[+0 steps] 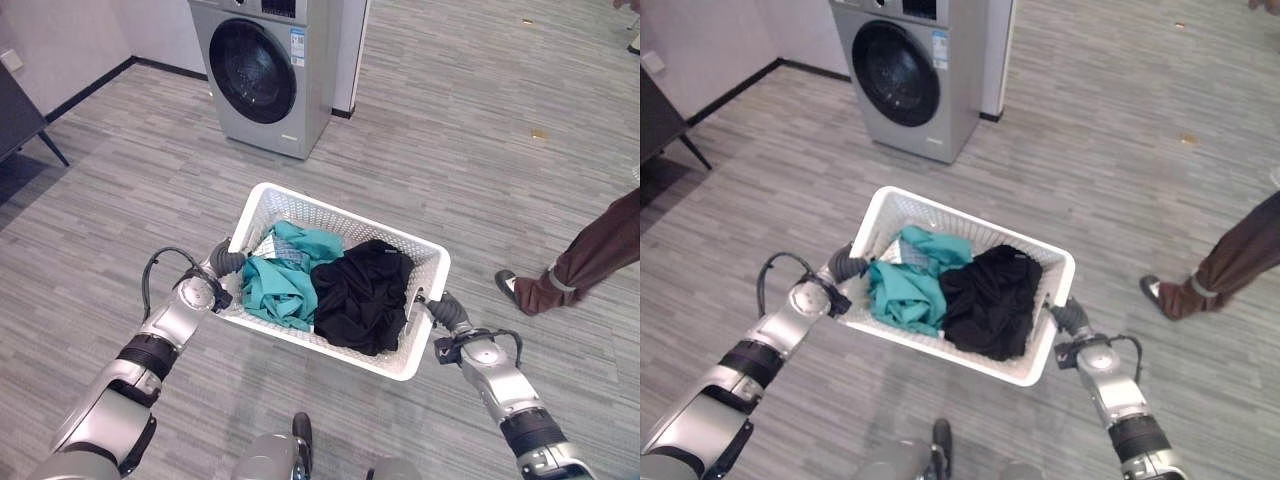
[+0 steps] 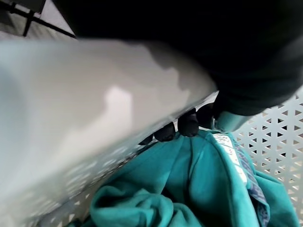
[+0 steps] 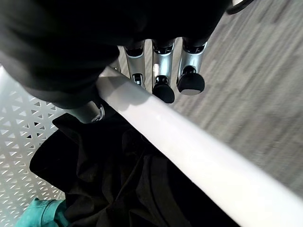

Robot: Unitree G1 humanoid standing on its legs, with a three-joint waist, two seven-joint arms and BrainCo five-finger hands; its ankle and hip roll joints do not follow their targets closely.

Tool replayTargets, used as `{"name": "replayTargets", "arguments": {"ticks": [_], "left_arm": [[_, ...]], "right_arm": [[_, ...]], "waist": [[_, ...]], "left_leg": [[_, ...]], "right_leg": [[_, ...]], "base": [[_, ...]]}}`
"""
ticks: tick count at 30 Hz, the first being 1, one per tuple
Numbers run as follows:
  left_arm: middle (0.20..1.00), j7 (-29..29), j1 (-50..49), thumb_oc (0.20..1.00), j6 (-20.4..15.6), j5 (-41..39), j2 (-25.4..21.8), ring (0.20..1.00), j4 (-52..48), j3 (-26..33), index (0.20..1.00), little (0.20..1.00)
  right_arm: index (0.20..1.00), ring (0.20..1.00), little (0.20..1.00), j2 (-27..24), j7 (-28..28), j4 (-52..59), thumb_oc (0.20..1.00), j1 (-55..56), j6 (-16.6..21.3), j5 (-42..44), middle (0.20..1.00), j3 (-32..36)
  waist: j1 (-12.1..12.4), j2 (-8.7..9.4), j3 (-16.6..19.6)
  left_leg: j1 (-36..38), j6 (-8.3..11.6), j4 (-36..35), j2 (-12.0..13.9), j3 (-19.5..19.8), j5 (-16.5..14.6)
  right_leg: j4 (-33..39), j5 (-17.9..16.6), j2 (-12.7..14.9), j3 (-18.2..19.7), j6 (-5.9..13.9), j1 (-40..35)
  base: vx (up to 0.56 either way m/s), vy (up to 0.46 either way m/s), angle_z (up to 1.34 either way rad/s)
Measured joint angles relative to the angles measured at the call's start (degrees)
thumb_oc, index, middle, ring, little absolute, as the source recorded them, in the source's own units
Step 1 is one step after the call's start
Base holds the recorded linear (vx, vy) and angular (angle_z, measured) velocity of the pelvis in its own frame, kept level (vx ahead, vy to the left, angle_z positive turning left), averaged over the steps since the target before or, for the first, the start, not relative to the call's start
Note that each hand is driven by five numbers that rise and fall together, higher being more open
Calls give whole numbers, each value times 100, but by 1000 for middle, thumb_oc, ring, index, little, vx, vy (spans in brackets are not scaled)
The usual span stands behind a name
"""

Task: Grab the laundry basket,head to the washer,open it,put in the laundry and shut it.

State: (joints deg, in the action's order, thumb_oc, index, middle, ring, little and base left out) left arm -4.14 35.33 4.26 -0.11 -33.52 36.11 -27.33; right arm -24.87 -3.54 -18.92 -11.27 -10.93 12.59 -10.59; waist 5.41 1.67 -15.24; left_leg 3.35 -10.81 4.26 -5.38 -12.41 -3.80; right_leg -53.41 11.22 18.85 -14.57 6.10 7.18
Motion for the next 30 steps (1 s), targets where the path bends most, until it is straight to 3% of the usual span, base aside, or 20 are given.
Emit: {"name": "replayTargets", "arguments": {"ticks": [1, 2, 5, 6, 7, 10, 11, 14, 16, 17, 18, 19, 20, 21, 22, 23, 25, 27, 28, 30], "left_arm": [[200, 1, 20, 200, -8, 0, -2, 200, -34, 1, 200, 200], [200, 3, 72, 200, -44, 1, -3, 200, -55, 1, 200, 200], [200, 17, 6, 200, -27, 4, 35, 200, -28, -32, 200, 200], [200, 16, -7, 200, -25, 4, 53, 200, 17, -32, 200, 200], [200, 16, 12, 200, -35, 25, 90, 200, 32, -27, 200, 200], [200, 7, 32, 200, -25, 60, 251, 200, 216, -33, 200, 200], [200, 24, 17, 200, 7, 72, 342, 200, 338, -75, 200, 200], [200, 12, 60, 200, 14, 110, 559, 200, 306, -45, 200, 200], [200, 9, 159, 200, 13, 122, 621, 200, 314, -41, 200, 200], [200, 6, 134, 200, -3, 121, 687, 200, 329, -10, 200, 200], [200, 3, 126, 200, -4, 118, 688, 200, 338, 6, 200, 200], [200, -5, 124, 200, -44, 110, 672, 200, 293, 22, 200, 200], [200, -27, 119, 200, -43, 91, 641, 200, 235, 52, 200, 200], [200, -38, 110, 200, -48, 67, 618, 200, 176, 145, 200, 200], [200, -37, 109, 200, -48, 47, 563, 200, 159, 170, 200, 200], [200, -43, 113, 200, -52, 43, 559, 200, 116, 197, 200, 200], [200, -42, 98, 200, -44, 19, 495, 200, 5, 169, 200, 200], [200, -42, 50, 200, -17, 12, 416, 200, 4, 173, 200, 200], [200, -52, 38, 200, -12, 9, 387, 200, 22, 209, 200, 200], [200, -77, 54, 200, -44, 5, 373, 200, 81, 196, 200, 200]], "right_arm": [[200, 200, 200, -18, 0, 5, 200, 12, 0, 1, 200, -11], [200, 200, 200, -86, 0, 13, 200, -27, 0, 1, 200, -22], [200, 200, 200, -204, 10, 4, 200, -43, -5, 0, 200, -94], [200, 200, 200, -224, 32, 4, 200, -25, -5, 0, 200, -116], [200, 200, 200, -252, 78, 9, 200, -16, -5, -2, 200, -78], [200, 200, 200, -251, 94, -66, 200, 2, -21, -17, 200, -40], [200, 200, 200, -253, 129, -119, 200, 64, -37, -31, 200, -31], [200, 200, 200, -328, 172, -231, 200, 75, -42, -29, 200, 93], [200, 200, 200, -479, 223, -188, 200, 72, -48, -27, 200, 96], [200, 200, 200, -614, 242, -161, 200, -6, -44, -27, 200, 116], [200, 200, 200, -641, 237, -162, 200, -82, -45, -21, 200, 123], [200, 200, 200, -723, 235, -115, 200, -141, -41, 10, 200, 117], [200, 200, 200, -707, 190, -95, 200, -219, -39, 11, 200, 119], [200, 200, 200, -693, 162, -59, 200, -261, -32, 13, 200, 140], [200, 200, 200, -674, 134, -34, 200, -251, 8, 17, 200, 101], [200, 200, 200, -674, 120, -24, 200, -225, 21, 19, 200, 66], [200, 200, 200, -551, 60, 16, 200, -91, 24, 17, 200, 95], [200, 200, 200, -539, 61, 61, 200, -114, 23, 17, 200, 45], [200, 200, 200, -493, 55, 109, 200, -62, 19, 14, 200, -31], [200, 200, 200, -349, -11, 50, 200, -72, 11, 15, 200, -68]], "waist": [[-111, -44, 3], [-356, -31, 10], [-485, -29, 11], [-491, -28, 24], [-595, -9, 33], [-642, -23, 25], [-646, 3, 39], [-655, -307, 106], [-704, -268, 100], [-714, -368, 125], [-722, -384, 129], [-759, -343, 113], [-716, -316, 114], [-691, -220, 90], [-669, -45, 81], [-766, 101, 73], [-648, 244, 37], [-490, 266, 20], [-437, 228, 36], [-392, 192, 47]], "left_leg": [[199, 58, -182, 22, 98, 18], [389, 279, -334, -12, 260, -19], [689, 543, -333, -35, 280, -174], [773, 687, -329, -13, 294, -265], [935, 796, -306, -37, 450, -473], [1288, 988, -328, -31, 474, -655], [1681, 1219, -292, -25, 499, -800], [1966, 1556, 48, 441, 726, -981], [1897, 1774, 776, 616, 810, -862], [1678, 1898, 1493, 824, 851, -647], [1548, 2060, 1970, 951, 918, -345], [782, 2106, 3806, 1259, 1045, 856], [195, 2026, 4935, 1372, 1053, 1326], [-339, 1897, 5786, 1385, 968, 1361], [-795, 1749, 5946, 1317, 855, 1286], [-1088, 1648, 5887, 1346, 794, 1238], [-1915, 1232, 5227, 1806, 464, 499], [-2149, 1373, 4024, 1725, 389, 567], [-1995, 1561, 2108, 1654, 245, 703], [-2147, 1655, 1583, 1609, 399, 820]], "right_leg": [[473, 65, -45, -176, -66, 273], [1690, -17, -139, -377, -118, 850], [3469, -604, -505, -544, -354, 1309], [3914, -721, -639, -453, -264, 1312], [4876, -939, -859, 47, 83, 1457], [5134, -967, -818, 95, 108, 1607], [5103, -883, -781, -75, -22, 1344], [4311, -1565, -906, -256, -211, 1241], [3803, -1778, -928, -229, -609, 1174], [3618, -1521, -1110, -280, -958, 1032], [3487, -1350, -1232, -286, -1041, 910], [3441, -910, -1507, -354, -1345, 546], [3442, -721, -1706, -310, -1516, 345], [3494, -754, -1814, -255, -1464, 197], [3640, -562, -1827, -195, -1585, -20], [3760, -585, -1839, -244, -1554, -224], [4484, -627, -2140, -187, -1580, -1007], [4626, -639, -2175, -161, -1560, -1251], [4893, -646, -2205, -207, -1469, -1607], [5046, -590, -2282, -140, -1356, -1864]], "base": [[482, 11, 50], [404, -76, 71], [459, -103, 46], [618, -123, 59], [594, -117, 72], [461, -112, 59], [489, -180, 45], [501, -238, 39], [317, -207, 35], [402, -336, 4], [455, -480, -12], [277, -354, -31], [397, -431, -53], [182, -190, -60], [401, -320, -28], [391, -174, -13], [362, -99, -20], [280, 56, -55], [233, 74, -49], [214, 81, -32]]}}
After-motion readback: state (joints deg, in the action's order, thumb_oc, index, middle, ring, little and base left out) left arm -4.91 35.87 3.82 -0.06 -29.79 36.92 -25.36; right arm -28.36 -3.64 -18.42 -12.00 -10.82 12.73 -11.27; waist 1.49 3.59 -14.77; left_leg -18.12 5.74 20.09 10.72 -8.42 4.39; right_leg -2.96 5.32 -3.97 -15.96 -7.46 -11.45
